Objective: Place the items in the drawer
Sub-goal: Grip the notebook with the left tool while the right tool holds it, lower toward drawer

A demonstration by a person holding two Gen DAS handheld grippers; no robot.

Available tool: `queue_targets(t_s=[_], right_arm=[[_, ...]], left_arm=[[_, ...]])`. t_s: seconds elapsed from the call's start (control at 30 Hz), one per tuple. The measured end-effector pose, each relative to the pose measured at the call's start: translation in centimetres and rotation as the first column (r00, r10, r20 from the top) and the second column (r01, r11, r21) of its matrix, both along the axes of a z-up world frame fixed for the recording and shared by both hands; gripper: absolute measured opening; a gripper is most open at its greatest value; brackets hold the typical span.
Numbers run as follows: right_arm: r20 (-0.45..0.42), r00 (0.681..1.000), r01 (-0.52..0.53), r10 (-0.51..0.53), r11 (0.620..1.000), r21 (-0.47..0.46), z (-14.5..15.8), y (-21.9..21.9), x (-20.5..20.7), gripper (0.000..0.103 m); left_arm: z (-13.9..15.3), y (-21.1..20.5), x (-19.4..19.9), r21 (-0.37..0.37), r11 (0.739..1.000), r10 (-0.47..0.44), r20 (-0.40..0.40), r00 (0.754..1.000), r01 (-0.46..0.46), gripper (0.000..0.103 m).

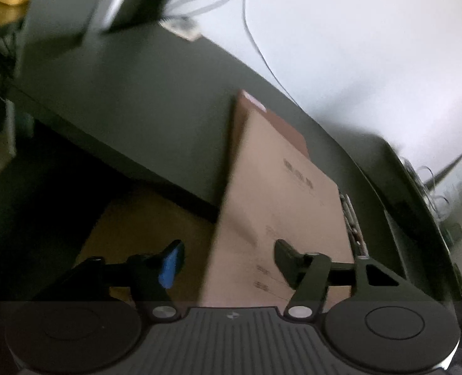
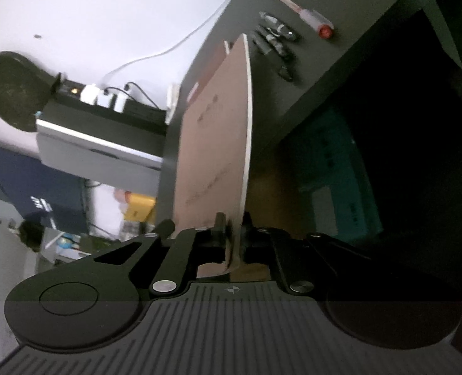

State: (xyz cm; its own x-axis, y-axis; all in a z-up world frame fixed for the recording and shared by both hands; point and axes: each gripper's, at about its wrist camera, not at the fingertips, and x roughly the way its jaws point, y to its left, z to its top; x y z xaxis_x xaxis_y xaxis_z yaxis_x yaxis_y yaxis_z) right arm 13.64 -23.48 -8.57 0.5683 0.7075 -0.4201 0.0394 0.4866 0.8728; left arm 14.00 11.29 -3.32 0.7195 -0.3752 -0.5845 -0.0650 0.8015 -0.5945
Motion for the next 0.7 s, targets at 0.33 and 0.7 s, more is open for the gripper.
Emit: queue_targets(t_s=[0.33, 0.7], right_arm=[[-0.099, 0.994, 0.065, -0.048, 0.983, 0.174, -2.9, -0.7, 1.5, 0.044], [0.198, 0.980, 0.082, -0.021, 0.948, -0.306, 4.5, 2.4, -3.3, 0.007]], left_arm=[[0.5, -1.0, -0.3, 0.061, 0.998, -0.009, 0.009, 1.000, 0.008, 0.032], [2.3, -5.1, -5.0, 0.320, 0.946, -0.082, 0.063, 0.995, 0.057, 0.032]])
